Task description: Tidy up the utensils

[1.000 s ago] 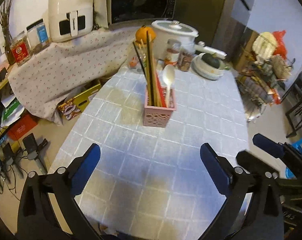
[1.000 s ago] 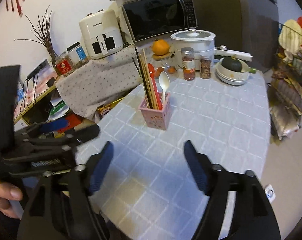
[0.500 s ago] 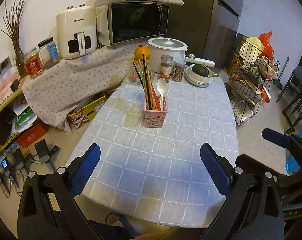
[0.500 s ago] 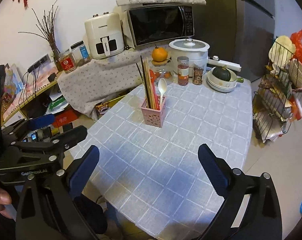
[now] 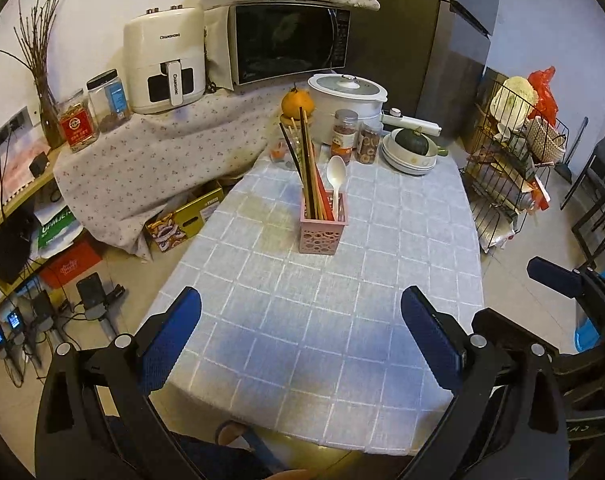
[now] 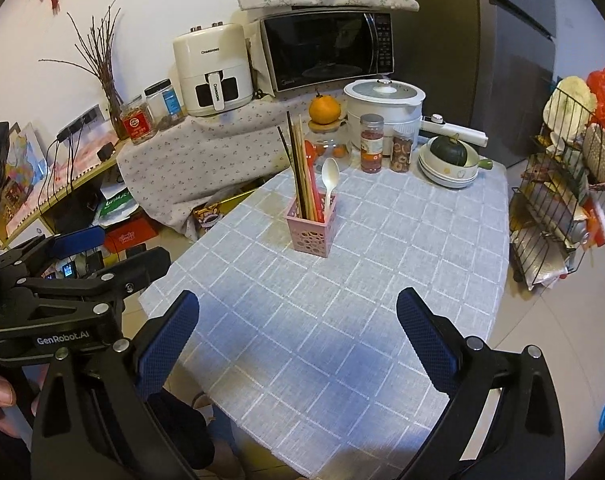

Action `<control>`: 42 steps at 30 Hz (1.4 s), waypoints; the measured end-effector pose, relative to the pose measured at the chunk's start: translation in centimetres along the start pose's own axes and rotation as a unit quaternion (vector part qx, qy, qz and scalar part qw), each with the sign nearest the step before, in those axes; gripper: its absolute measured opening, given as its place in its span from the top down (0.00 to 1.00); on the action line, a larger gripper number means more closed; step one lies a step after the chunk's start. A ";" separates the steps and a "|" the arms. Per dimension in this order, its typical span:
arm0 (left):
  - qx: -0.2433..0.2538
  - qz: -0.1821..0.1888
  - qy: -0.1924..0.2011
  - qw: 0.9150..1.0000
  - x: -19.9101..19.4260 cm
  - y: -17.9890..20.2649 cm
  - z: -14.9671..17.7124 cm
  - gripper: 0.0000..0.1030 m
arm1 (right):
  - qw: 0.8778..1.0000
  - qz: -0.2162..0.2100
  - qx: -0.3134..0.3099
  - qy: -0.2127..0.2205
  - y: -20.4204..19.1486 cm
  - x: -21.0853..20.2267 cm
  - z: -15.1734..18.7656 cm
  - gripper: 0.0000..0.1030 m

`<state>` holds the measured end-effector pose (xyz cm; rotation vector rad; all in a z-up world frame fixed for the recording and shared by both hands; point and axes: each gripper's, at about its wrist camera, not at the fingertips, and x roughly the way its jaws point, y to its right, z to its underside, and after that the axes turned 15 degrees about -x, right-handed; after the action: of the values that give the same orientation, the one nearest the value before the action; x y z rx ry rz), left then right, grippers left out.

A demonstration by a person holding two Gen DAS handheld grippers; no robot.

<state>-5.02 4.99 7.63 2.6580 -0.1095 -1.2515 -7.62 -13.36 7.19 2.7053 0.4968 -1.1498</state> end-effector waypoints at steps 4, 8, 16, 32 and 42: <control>0.003 0.000 0.003 1.000 0.1 0.0 -0.1 0.07 | 1.000 0.001 0.003 0.000 0.1 0.0 0.0 0.06; 0.006 -0.002 0.004 1.000 0.2 0.2 -0.1 0.07 | 1.000 0.001 0.005 0.001 0.4 0.0 0.1 0.06; 0.009 -0.003 0.005 1.000 0.2 0.4 -0.1 0.07 | 1.000 -0.004 0.008 0.001 0.4 0.1 0.2 0.06; 0.015 -0.002 0.003 1.000 0.2 0.5 -0.2 0.07 | 1.000 -0.006 0.011 0.001 0.3 0.2 0.2 0.06; 0.016 -0.002 0.001 1.000 0.4 0.1 -0.3 0.07 | 1.000 -0.011 0.010 0.002 0.0 0.3 0.2 0.06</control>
<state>-4.53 4.89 7.48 2.6877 -0.1257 -1.2592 -7.53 -13.35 6.83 2.7259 0.5214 -1.1607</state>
